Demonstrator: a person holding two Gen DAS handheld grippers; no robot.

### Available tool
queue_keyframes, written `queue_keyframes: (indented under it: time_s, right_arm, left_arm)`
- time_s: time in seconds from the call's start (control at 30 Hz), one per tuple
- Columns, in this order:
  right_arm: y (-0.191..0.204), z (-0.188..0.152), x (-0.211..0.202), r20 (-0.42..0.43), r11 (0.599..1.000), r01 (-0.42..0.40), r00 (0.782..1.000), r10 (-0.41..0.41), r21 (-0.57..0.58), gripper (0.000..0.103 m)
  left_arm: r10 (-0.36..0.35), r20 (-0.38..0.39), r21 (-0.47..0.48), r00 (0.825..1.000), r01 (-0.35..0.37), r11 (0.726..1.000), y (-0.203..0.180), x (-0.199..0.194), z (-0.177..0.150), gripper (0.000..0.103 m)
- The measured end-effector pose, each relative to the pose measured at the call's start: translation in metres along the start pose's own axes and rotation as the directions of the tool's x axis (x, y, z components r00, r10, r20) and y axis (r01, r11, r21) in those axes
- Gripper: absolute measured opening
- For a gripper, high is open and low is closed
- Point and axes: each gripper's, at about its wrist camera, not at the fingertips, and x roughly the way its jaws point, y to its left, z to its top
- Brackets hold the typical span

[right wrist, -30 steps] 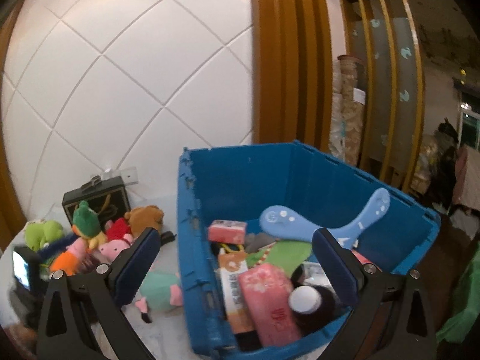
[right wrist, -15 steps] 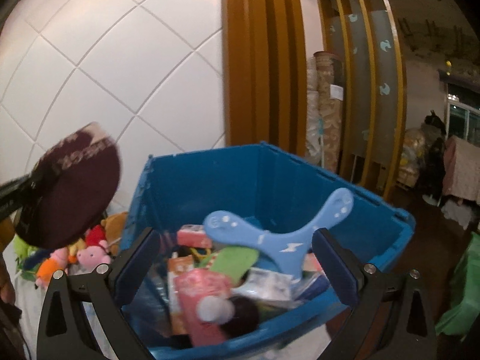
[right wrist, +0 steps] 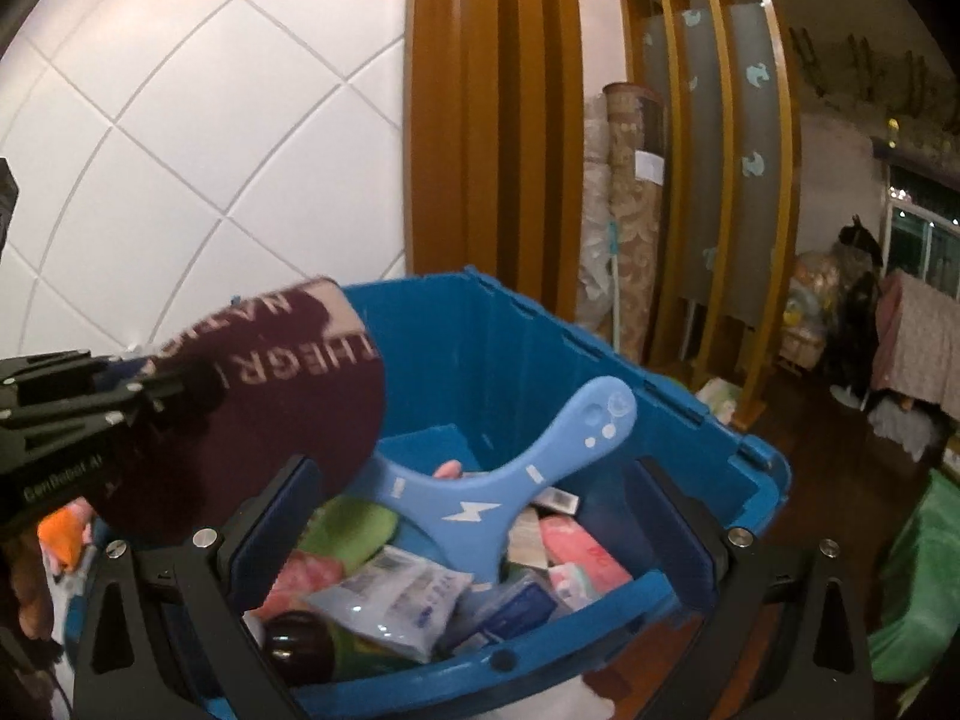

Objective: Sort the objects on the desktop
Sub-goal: 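Open both tools to drop the beanie and packet into the bin, then move both open tools back over the table plush toys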

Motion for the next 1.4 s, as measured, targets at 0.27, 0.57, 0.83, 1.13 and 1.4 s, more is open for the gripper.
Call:
queue_keyframes:
  time_s: [0.27, 0.57, 0.83, 1.13, 1.4]
  right_arm:
    - [0.003, 0.003, 0.019, -0.040, 0.999, -0.026, 0.999, 0.025, -0.019, 0.103]
    - [0.087, 0.023, -0.026, 0.076, 0.988, -0.122, 0.989, 0.130, -0.094, 0.103]
    - [0.212, 0.009, -0.052, 0.073, 0.952, -0.260, 0.959, 0.274, -0.162, 0.103]
    - [0.335, -0.035, 0.003, -0.152, 0.884, -0.420, 0.906, 0.396, -0.204, 0.103]
    - [0.360, -0.081, 0.077, -0.323, 0.908, -0.384, 0.892, 0.317, -0.168, 0.103]
  left_arm:
    - [0.086, 0.072, -0.045, 0.994, -0.083, 0.996, 0.017, -0.020, -0.009, 0.081]
    - [0.238, 0.084, -0.186, 0.968, -0.219, 0.958, 0.114, -0.088, -0.065, 0.081]
    - [0.378, -0.083, -0.317, 0.922, -0.384, 0.867, 0.234, -0.140, -0.172, 0.081]
    - [0.431, -0.311, -0.418, 0.847, -0.529, 0.738, 0.334, -0.148, -0.267, 0.081]
    - [0.340, -0.391, -0.426, 0.855, -0.496, 0.757, 0.363, -0.096, -0.294, 0.081]
